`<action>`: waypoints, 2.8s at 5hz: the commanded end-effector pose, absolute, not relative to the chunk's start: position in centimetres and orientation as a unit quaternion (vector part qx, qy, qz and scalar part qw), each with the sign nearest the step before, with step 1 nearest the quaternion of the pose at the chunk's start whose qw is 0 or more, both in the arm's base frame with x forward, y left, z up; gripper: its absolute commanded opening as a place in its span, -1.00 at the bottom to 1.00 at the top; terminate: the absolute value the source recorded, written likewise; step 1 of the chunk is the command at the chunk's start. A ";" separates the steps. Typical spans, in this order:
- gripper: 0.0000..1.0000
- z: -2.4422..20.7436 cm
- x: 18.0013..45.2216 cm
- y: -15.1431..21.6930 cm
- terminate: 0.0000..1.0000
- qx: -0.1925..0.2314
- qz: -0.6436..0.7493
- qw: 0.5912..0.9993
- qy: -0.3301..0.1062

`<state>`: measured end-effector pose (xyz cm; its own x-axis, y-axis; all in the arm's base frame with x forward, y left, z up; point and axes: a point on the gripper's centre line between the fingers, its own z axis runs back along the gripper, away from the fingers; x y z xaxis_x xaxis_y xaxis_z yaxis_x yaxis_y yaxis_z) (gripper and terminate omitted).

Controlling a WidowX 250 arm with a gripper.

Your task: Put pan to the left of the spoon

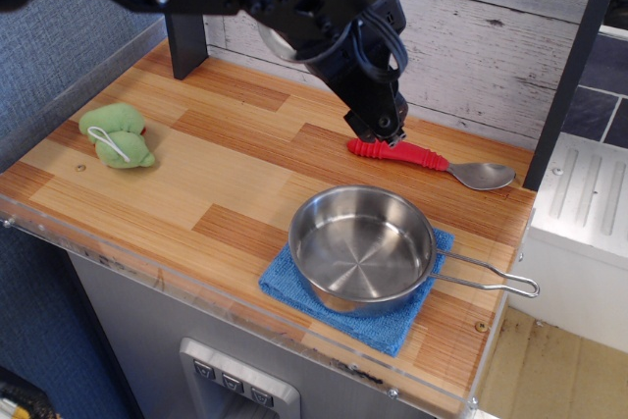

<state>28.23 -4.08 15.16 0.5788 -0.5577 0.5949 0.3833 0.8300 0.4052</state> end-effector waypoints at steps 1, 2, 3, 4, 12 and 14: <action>1.00 15.2 28.2 -4.1 -1.00 0.117 -0.267 0.881 -0.373; 1.00 13.5 28.1 -3.1 -1.00 0.069 -0.200 0.905 -0.369; 1.00 11.2 27.5 -2.2 -1.00 0.033 -0.155 0.916 -0.369; 1.00 8.9 26.8 -1.0 -1.00 0.011 -0.099 0.930 -0.354; -1.00 4.4 26.6 -2.7 -1.00 -0.093 -0.031 0.938 -0.332; -1.00 5.0 26.8 -2.5 -1.00 -0.089 -0.024 0.936 -0.340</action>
<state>26.36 -2.30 3.88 0.7942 0.0178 0.6074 0.0992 0.9824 -0.1585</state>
